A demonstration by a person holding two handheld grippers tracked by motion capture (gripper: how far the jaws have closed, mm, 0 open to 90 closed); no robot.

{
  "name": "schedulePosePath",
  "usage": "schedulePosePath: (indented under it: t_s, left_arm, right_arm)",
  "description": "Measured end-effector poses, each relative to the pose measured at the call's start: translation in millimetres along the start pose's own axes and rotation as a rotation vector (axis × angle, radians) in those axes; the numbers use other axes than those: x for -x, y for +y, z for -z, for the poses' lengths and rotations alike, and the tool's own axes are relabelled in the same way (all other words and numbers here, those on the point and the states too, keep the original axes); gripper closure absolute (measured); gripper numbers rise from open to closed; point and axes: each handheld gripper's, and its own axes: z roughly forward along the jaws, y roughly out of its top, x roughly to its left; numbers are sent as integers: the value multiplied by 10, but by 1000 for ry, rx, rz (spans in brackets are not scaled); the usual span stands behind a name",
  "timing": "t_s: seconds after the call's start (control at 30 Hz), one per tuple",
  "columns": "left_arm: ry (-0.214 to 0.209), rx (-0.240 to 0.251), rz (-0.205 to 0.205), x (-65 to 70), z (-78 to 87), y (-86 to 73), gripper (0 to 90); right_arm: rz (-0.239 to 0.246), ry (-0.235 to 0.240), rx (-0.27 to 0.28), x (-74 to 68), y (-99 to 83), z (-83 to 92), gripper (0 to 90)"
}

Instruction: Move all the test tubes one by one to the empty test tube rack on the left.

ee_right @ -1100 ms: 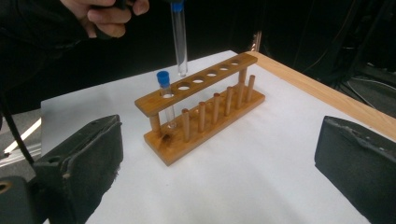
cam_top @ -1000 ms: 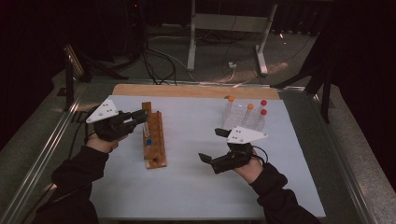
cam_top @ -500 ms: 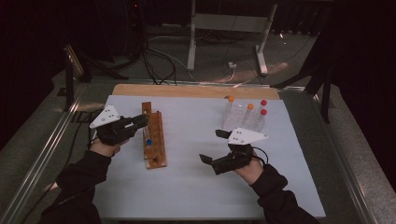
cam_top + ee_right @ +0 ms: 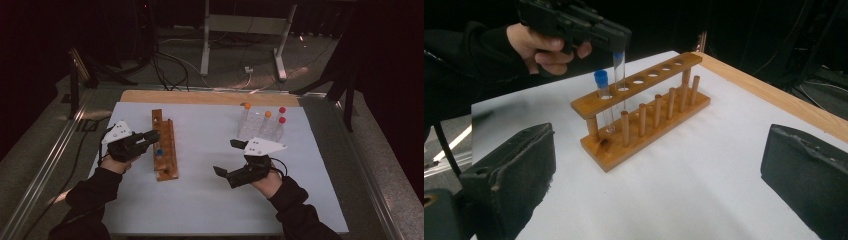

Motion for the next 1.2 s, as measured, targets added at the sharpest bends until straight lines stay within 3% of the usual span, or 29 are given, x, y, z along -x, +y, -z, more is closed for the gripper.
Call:
schedulePosePath:
  t_s: [0.1,0.3,0.5,0.83,0.93,1.0,1.2]
  left_arm:
    - [-1,-2,14,3,-16,-40,774]
    - [22,13,-7,34,-51,-118,773]
    - [27,-10,-16,34,-83,-200,772]
    - [6,-14,26,-6,-87,-204,755]
    - [14,1,45,-16,-67,-185,653]
    - [21,15,49,-15,-36,-149,526]
    - [32,68,76,-3,117,-18,342]
  right_arm:
    - [1,0,0,1,0,3,9]
    - [0,4,-1,-2,-3,-4,9]
    - [2,5,-6,-6,-1,-4,9]
    - [-1,11,-9,-8,0,-13,9]
    - [-2,12,-5,-2,7,-1,9]
    - [2,7,-5,3,13,7,8]
    - [10,-6,20,54,30,67,9]
